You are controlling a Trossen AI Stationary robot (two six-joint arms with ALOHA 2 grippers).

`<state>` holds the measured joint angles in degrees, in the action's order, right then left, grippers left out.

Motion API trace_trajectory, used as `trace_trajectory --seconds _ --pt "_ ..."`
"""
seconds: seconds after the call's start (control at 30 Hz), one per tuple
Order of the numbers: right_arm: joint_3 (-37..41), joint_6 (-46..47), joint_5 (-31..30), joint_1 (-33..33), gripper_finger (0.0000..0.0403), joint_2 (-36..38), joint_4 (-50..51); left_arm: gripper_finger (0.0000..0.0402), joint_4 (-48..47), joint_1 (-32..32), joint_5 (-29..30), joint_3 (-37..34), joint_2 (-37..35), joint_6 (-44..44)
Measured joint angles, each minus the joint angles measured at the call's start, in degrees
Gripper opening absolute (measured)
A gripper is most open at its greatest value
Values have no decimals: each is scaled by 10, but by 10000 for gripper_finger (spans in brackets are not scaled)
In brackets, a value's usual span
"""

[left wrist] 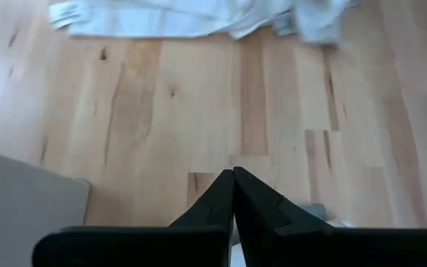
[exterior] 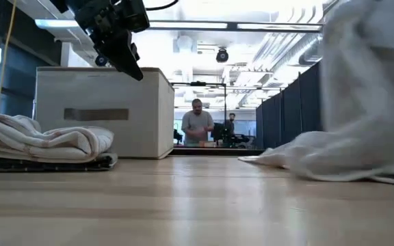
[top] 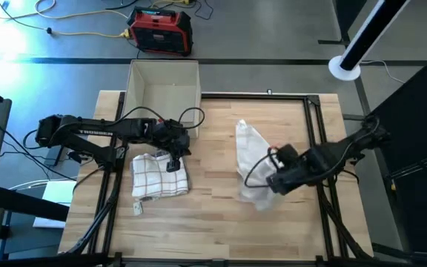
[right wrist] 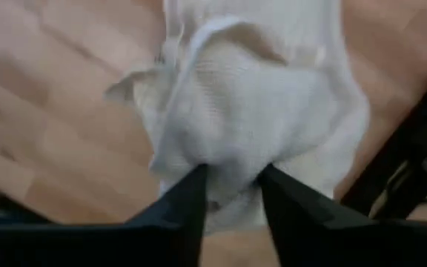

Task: Fold towel
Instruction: Fold the white towel

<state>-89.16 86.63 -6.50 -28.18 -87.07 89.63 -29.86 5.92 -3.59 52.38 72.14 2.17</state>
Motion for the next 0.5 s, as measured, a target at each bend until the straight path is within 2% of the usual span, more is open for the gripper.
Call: trace_trajectory --seconds 0.13,0.23,0.33,0.5 --pt "0 6 68 -1 192 -13 6 0 1 13 0 0 0 0" --pt "0 11 104 -3 236 -15 3 0 1 17 -1 0 0 0" --pt "0 33 129 -6 252 -9 5 0 0 19 -3 0 0 -4" --pt "0 75 185 -9 252 1 4 0 1 20 -3 0 0 -4"
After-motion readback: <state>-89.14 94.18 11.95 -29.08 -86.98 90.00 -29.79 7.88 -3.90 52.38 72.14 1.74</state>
